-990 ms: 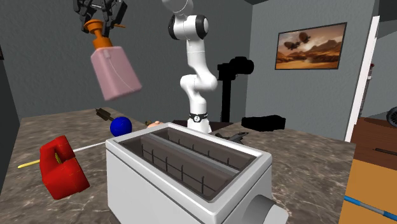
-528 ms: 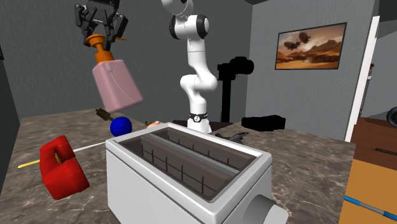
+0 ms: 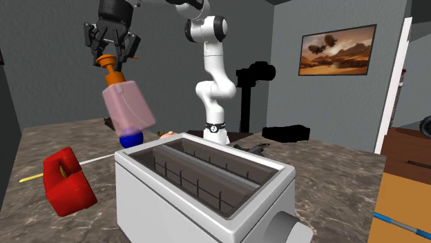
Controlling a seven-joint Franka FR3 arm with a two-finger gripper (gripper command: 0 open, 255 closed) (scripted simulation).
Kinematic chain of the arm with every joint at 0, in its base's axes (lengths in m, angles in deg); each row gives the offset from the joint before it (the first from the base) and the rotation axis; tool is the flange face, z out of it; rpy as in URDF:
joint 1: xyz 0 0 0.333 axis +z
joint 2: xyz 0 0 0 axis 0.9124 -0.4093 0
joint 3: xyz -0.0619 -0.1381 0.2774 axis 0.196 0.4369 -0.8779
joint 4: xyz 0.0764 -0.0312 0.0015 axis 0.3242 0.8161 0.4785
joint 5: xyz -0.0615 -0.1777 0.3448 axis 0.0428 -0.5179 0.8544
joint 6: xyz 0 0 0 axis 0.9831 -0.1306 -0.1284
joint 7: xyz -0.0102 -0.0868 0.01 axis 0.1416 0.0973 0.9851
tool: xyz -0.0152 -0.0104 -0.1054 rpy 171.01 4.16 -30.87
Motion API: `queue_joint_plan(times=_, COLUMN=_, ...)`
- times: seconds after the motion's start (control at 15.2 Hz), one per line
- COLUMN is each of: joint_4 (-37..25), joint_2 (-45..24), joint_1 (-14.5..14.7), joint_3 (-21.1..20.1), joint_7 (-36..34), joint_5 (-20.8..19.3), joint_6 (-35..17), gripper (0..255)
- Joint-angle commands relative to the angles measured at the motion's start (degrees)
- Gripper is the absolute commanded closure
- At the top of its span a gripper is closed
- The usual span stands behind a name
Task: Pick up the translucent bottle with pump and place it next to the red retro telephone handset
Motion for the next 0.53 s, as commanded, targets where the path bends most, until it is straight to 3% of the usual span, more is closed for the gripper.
queue_joint_plan(times=0.0, joint_4=1.92, joint_2=0.19, joint_1=-0.02, joint_3=0.01, joint_7=-0.30, joint_5=-0.08, joint_6=-1.75, gripper=255)
queue_joint_plan(times=0.46, joint_4=7.50, joint_2=0.36, joint_1=-0.13, joint_3=0.11, joint_7=-1.19, joint_5=-0.42, joint_6=-7.09, gripper=255)
